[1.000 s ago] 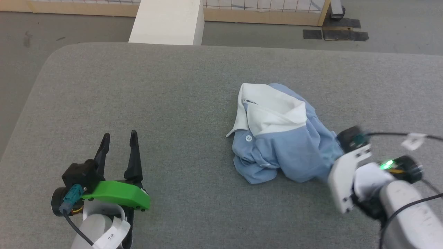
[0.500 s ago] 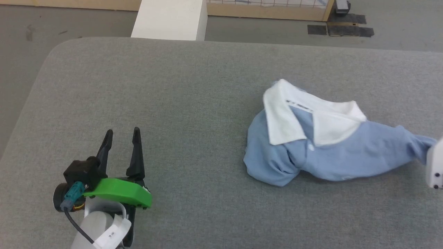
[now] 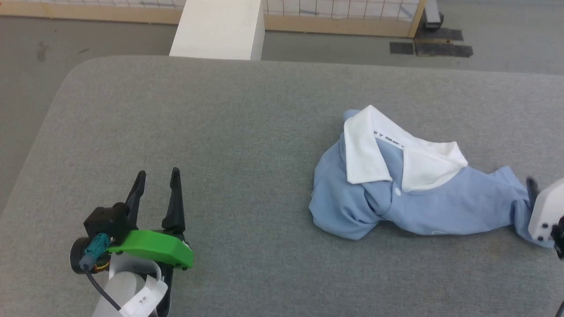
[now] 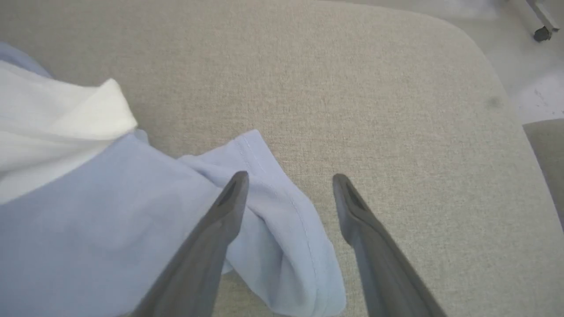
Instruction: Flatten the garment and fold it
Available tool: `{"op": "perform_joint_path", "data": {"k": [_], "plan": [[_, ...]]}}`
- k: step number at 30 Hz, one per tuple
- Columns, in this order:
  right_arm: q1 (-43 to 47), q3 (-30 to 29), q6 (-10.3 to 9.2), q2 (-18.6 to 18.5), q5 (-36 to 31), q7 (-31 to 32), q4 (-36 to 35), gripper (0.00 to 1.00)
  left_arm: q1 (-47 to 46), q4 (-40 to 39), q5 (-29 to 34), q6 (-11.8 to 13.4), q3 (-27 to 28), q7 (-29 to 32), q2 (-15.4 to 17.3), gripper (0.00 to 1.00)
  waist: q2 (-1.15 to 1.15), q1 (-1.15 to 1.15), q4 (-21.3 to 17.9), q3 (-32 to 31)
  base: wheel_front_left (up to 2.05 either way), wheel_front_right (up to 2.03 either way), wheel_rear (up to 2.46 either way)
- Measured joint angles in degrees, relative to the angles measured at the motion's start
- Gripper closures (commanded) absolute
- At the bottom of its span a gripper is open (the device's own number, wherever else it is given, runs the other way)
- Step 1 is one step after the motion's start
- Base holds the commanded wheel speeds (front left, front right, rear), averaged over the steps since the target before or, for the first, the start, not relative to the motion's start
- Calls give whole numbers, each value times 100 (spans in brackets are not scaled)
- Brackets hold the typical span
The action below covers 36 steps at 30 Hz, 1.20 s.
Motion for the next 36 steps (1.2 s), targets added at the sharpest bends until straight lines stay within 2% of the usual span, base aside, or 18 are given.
{"op": "perform_joint_path", "data": {"k": [7, 12, 21, 25, 31, 32, 36], "plan": [[112, -5, 0, 493, 316, -1731, -931, 0, 37, -2, 0, -4, 22, 0, -1, 0, 0, 0, -112, -224, 0, 0, 0], [721, 51, 0, 902, 326, -2741, -1315, 0, 103, -16, 0, -2, 31, 0, -16, 0, 0, 0, -195, -352, 0, 0, 0], [1362, 64, 0, 1187, 335, -3231, -1427, 0, 158, -1, -40, -10, -11, 0, -144, 0, 0, 0, -326, -464, 0, 0, 0], [1406, 73, 0, 1217, 335, -3281, -1469, 0, 14, 174, -74, -126, -241, 165, -193, 0, 0, 0, -397, -449, 0, 0, 0], [1395, 119, 0, 1230, 332, -3271, -1574, 0, -1150, 651, -221, -322, -784, 987, -367, 0, 0, 0, -481, -297, 0, 0, 0], [1308, 183, 0, 1233, 325, -3248, -1603, 0, -1942, 1083, -343, -392, -1123, 1639, -444, 0, 0, 0, -539, -173, 0, 0, 0], [1149, 286, 0, 1241, 341, -3249, -1614, 0, -2891, 1830, -481, -420, -1534, 2766, -519, 0, 0, 0, -660, 20, 0, 0, 0]]}}
